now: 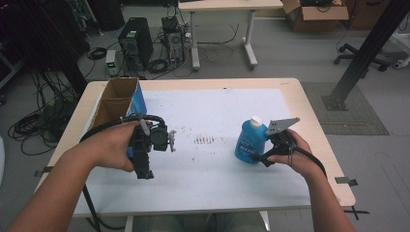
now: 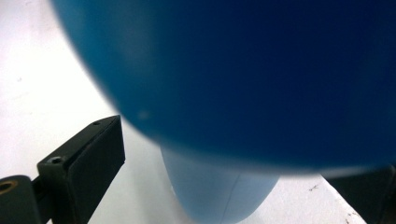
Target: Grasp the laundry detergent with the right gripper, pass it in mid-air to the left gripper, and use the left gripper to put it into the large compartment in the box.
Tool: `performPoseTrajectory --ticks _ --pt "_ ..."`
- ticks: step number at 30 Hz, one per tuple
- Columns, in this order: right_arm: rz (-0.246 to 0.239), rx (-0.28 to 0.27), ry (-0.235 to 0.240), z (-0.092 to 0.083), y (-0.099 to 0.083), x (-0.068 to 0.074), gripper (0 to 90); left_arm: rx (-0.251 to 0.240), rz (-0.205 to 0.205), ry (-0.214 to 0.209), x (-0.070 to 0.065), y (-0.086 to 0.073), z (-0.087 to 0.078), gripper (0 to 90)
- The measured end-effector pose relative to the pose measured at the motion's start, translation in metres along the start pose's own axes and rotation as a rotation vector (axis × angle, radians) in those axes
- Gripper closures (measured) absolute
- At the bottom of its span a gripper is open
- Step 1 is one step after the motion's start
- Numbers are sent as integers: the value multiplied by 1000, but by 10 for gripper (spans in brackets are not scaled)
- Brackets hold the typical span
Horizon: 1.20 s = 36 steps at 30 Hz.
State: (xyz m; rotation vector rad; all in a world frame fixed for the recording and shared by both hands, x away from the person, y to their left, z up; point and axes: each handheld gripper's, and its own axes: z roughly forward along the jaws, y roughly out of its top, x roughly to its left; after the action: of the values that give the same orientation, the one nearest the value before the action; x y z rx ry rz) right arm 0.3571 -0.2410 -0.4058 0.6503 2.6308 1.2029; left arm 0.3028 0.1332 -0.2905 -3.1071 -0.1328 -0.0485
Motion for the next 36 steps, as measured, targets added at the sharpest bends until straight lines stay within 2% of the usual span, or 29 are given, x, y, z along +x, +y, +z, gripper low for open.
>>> performPoseTrajectory --ticks 17,28,36 --pt "34 -42 -33 6 -5 1 67 -11 9 2 1 3 1 2" --pt "35 -80 -51 7 -6 1 145 -20 0 7 2 0 -1 2" --pt "36 -93 -41 8 -6 2 190 -18 2 7 2 1 -1 2"
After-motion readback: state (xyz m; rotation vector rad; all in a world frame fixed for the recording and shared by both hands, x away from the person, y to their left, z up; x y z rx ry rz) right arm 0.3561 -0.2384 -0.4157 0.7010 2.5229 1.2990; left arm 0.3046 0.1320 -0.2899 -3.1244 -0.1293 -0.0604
